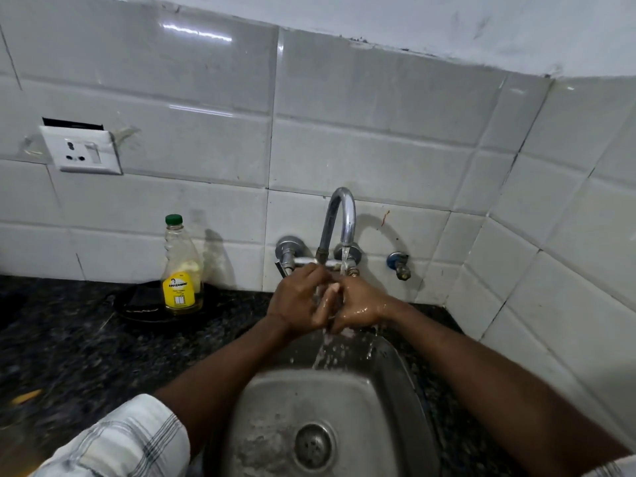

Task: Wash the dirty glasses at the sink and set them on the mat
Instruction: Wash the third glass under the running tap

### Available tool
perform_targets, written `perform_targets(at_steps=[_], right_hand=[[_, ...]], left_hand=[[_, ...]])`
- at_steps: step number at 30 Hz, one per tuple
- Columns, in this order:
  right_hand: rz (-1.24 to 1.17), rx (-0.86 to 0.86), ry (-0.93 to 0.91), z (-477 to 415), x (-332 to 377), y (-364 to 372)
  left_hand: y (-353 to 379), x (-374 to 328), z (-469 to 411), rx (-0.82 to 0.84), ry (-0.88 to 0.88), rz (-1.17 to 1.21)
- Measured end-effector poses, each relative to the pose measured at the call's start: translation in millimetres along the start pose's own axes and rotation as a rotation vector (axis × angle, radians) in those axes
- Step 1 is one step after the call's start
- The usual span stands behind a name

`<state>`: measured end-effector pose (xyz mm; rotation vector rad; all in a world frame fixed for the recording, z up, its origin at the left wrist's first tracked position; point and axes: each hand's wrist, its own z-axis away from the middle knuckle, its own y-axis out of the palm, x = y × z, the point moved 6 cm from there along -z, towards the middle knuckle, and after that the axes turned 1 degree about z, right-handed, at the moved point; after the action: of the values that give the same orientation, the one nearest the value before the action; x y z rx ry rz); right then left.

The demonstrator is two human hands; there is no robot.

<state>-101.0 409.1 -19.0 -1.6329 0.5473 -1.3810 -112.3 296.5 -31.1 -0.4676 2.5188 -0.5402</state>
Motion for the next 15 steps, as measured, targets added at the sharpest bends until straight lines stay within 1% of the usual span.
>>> perform_targets(at_steps=[1, 2, 3, 5, 6, 7, 8, 9, 10, 11, 12, 13, 14, 15], right_hand=[[-0.05, 0.025, 0.006, -0.4, -2.7, 1.8], [-0.007, -0.004, 0.018, -3.3, -6.5, 3.2], [0.144, -0.081, 0.026, -8.2, -9.5, 4.3], [0.561, -0.258, 0.044, -14.5, -7.9, 5.1], [0.667, -0.32, 0.046, -15.8, -7.5, 5.4], [0.668, -0.328, 0.03, -16.4, -7.6, 4.5], [0.58, -0.268, 0.006, -16.1, -7.5, 2.9], [0.403, -0.189, -0.007, -15.1, -10.5, 0.6], [0.203, -0.097, 0.001, -13.0, -12.7, -1.1], [0.035, -0.031, -0.009, -10.7, -11.6, 0.6], [-0.011, -0.019, -0.008, -9.1, -10.7, 2.4], [0.056, -0.071, 0.014, -10.5, -10.9, 3.6], [0.252, -0.17, 0.037, -11.7, -8.3, 3.0], [0.495, -0.309, 0.028, -9.8, -0.2, -0.3]], left_hand=[[-1.9, -1.7, -3.7, 0.029, 0.046, -0.004], [1.1, 4.6, -9.2, 0.054, -0.02, -0.02], [8.2, 14.5, -14.7, 0.083, -0.186, -0.051], [21.3, 35.3, -18.6, 0.132, -0.565, -0.081], [23.0, 38.1, -16.5, 0.12, -0.65, -0.051], [22.3, 38.3, -13.7, 0.076, -0.63, -0.028], [20.1, 36.2, -10.4, 0.035, -0.521, -0.014], [13.8, 25.9, -5.7, 0.014, -0.347, -0.008], [9.7, 17.0, -1.7, 0.035, -0.185, 0.0], [5.4, 13.0, -2.8, 0.059, -0.094, -0.005], [2.1, 11.3, -5.3, 0.073, -0.075, -0.01], [0.0, 11.6, -10.2, 0.071, -0.153, -0.032], [3.7, 17.1, -14.9, 0.088, -0.306, -0.04], [8.2, 22.1, -18.1, 0.115, -0.499, -0.015]])
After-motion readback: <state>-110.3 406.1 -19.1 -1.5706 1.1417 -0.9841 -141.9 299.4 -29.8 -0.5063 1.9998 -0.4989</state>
